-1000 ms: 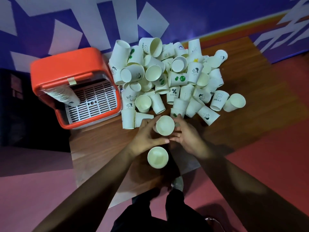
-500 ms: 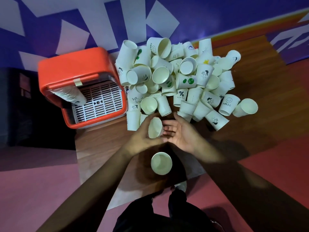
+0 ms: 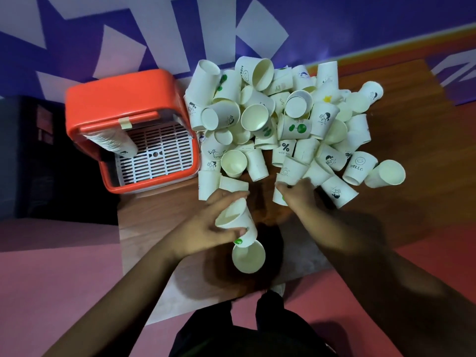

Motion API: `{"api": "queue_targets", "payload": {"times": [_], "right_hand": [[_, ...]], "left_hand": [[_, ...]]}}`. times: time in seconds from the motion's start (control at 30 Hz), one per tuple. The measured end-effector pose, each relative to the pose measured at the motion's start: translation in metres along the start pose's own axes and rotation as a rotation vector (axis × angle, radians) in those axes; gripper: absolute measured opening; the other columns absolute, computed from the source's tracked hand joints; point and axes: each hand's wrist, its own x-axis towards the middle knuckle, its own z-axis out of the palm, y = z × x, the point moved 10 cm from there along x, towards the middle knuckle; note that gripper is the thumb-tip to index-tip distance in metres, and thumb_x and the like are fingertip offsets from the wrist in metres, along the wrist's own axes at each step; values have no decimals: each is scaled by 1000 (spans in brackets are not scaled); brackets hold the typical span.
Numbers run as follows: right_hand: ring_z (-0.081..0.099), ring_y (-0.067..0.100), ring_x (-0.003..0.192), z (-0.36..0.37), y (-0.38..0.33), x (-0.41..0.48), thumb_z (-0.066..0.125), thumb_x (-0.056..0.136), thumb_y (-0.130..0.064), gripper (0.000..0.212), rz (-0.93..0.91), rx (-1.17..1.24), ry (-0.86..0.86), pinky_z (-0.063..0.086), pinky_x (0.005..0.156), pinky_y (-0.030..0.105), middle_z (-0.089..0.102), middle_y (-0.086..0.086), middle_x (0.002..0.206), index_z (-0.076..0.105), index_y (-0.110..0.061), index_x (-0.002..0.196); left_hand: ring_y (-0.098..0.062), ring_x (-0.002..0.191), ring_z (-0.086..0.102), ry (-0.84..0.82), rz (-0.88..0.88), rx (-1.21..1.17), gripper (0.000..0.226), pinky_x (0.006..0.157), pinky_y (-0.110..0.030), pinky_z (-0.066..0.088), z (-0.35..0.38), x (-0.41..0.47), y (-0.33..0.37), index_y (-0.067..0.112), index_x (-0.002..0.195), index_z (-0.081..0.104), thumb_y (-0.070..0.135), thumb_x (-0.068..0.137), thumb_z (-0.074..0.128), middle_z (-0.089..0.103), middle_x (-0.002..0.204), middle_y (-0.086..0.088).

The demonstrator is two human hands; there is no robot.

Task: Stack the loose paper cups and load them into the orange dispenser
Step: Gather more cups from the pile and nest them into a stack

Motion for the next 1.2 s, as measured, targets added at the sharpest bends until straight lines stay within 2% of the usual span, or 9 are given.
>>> {"api": "queue_targets", "payload": {"times": [0.1, 0.23, 0.43, 0.53, 0.7, 0.8, 0.93, 1.1, 1.2], "right_hand": [[64, 32, 105, 2, 4, 5, 75, 81, -32, 62, 33, 26, 16, 43, 72, 28, 63, 21, 116, 52, 8, 121], [65, 20, 83, 6, 10, 0, 78, 78, -29, 47, 59, 137, -49, 47, 66, 28, 68, 8, 100, 61, -1, 111], [67, 28, 92, 30, 39, -25, 70, 80, -53, 53, 395, 355, -377, 55, 66, 37, 64, 9, 112, 51, -21, 118], [69, 30, 93, 29, 46, -28, 68, 80, -55, 55, 387, 371, -401, 55, 68, 37, 67, 12, 112, 56, -18, 119], [67, 30, 93, 28, 54, -38, 76, 60, -62, 75, 394, 407, -380, 56, 71, 38, 67, 10, 115, 59, -18, 119], [69, 30, 86, 25, 55, -47, 71, 79, -53, 60, 378, 461, -410, 55, 61, 36, 66, 16, 114, 55, -14, 121], [68, 32, 101, 14, 53, -60, 71, 86, -34, 52, 315, 626, -447, 58, 74, 44, 65, 16, 119, 53, -10, 128], [68, 28, 102, -4, 41, -82, 64, 92, -17, 28, 149, 764, -463, 56, 84, 44, 67, 14, 116, 57, -10, 118], [69, 28, 100, -14, 38, -94, 66, 89, -11, 38, 68, 809, -419, 57, 79, 42, 65, 15, 119, 52, -9, 125]], "left_hand": [[-14, 133, 41, -23, 48, 135, 69, 112, -29, 37, 18, -5, -9, 42, 146, 42, 33, 87, 76, 42, 132, 7], [-16, 123, 43, 16, 136, 285, 70, 105, -38, 41, 35, -8, -15, 35, 147, 41, 42, 86, 72, 39, 122, 6], [-15, 121, 45, 47, 253, 338, 67, 104, -35, 41, 47, -9, 4, 29, 147, 45, 42, 87, 73, 41, 122, 5], [-13, 121, 46, 94, 273, 267, 66, 104, -30, 41, 43, -11, 19, 29, 146, 46, 40, 87, 74, 41, 122, 6], [-16, 119, 44, -50, 349, 524, 68, 98, -37, 43, 86, -20, 26, 35, 147, 42, 45, 86, 70, 42, 133, 4], [-18, 121, 36, -163, 250, 690, 68, 101, -38, 37, 112, -18, -2, 43, 149, 32, 54, 88, 60, 34, 141, 3], [-20, 124, 38, -186, 219, 776, 74, 98, -40, 41, 125, -19, -28, 47, 147, 31, 56, 82, 64, 35, 141, 0], [-21, 127, 35, -84, 111, 565, 77, 102, -44, 45, 114, -5, -40, 44, 150, 29, 43, 85, 69, 33, 136, -1], [-20, 127, 34, 5, 66, 469, 95, 108, -42, 39, 98, 6, -40, 30, 155, 24, 40, 79, 79, 34, 135, -3]]}}
